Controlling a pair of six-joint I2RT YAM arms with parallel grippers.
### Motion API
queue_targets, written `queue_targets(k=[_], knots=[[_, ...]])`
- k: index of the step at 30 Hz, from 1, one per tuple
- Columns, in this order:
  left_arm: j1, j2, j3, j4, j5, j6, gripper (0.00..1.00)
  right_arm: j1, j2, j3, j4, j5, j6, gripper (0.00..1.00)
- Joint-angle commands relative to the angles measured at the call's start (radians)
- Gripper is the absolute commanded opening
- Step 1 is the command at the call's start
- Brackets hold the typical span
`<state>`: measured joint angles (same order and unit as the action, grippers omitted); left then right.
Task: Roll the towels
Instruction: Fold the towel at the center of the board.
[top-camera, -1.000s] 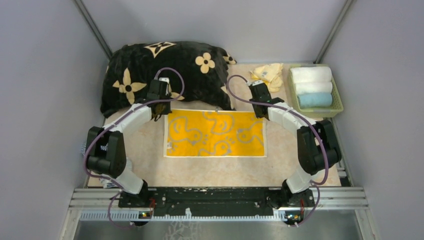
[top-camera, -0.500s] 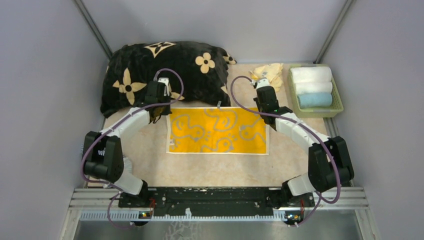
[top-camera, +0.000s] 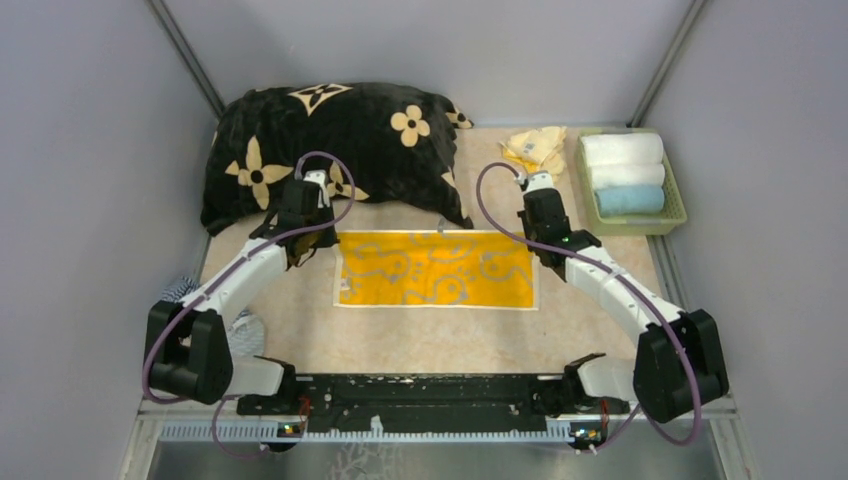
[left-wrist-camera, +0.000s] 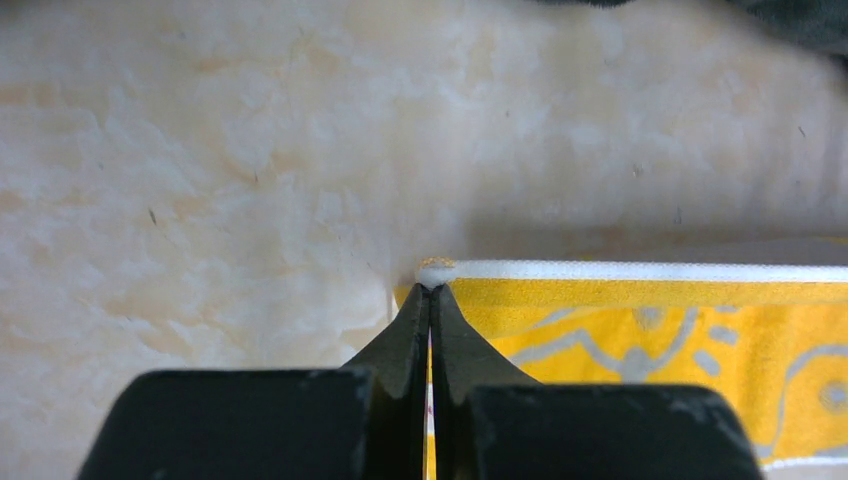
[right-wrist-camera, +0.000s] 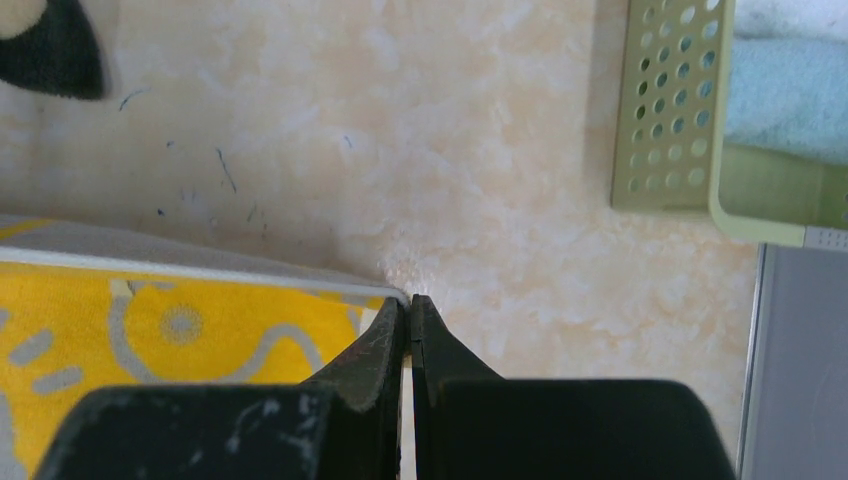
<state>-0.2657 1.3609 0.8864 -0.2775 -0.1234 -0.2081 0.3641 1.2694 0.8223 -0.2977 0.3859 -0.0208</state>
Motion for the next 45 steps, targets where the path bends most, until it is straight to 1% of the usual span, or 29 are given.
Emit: queue_targets(k=[1, 5, 7, 9, 11, 14, 16, 18, 27, 30, 33, 37, 42, 45], knots=[[0.016, -0.051, -0.045, -0.065, -0.001, -0.056, 0.00, -0.014, -0.092, -0.026, -0.084, 0.021, 0.066, 0.00], [0.017, -0.081, -0.067, -0.127, 0.014, -0.105, 0.00, -0.014, -0.138, -0.028, -0.182, -0.011, 0.103, 0.00], [0.016, -0.099, -0.080, -0.151, 0.015, -0.131, 0.00, -0.013, -0.175, -0.033, -0.188, -0.030, 0.129, 0.00], [0.016, -0.118, -0.094, -0.176, 0.009, -0.157, 0.00, -0.013, -0.217, -0.032, -0.189, -0.088, 0.130, 0.00], [0.016, -0.130, -0.105, -0.191, -0.005, -0.174, 0.00, -0.013, -0.230, -0.024, -0.200, -0.113, 0.129, 0.00], [0.016, -0.134, -0.118, -0.202, -0.023, -0.188, 0.00, -0.013, -0.220, 0.002, -0.247, -0.126, 0.079, 0.00], [0.016, -0.129, -0.119, -0.208, -0.022, -0.194, 0.00, -0.014, -0.201, 0.017, -0.285, -0.102, 0.032, 0.00], [0.016, -0.121, -0.117, -0.214, -0.024, -0.196, 0.00, -0.014, -0.189, 0.029, -0.308, -0.087, 0.024, 0.00], [0.016, -0.120, -0.092, -0.227, -0.058, -0.161, 0.00, -0.014, -0.188, 0.030, -0.305, -0.297, -0.074, 0.00], [0.016, -0.112, -0.084, -0.217, -0.059, -0.139, 0.00, -0.014, -0.182, 0.040, -0.307, -0.295, -0.113, 0.00], [0.016, -0.099, -0.055, -0.206, -0.063, -0.110, 0.00, -0.013, -0.169, 0.048, -0.313, -0.252, -0.162, 0.00], [0.016, -0.088, -0.022, -0.233, -0.026, -0.104, 0.00, -0.013, -0.148, 0.063, -0.329, -0.211, -0.197, 0.00], [0.016, -0.098, -0.081, -0.260, 0.013, -0.176, 0.00, -0.006, -0.146, 0.033, -0.312, -0.257, -0.229, 0.00], [0.016, -0.089, -0.115, -0.270, 0.033, -0.231, 0.00, 0.013, -0.123, 0.015, -0.304, -0.228, -0.258, 0.00]])
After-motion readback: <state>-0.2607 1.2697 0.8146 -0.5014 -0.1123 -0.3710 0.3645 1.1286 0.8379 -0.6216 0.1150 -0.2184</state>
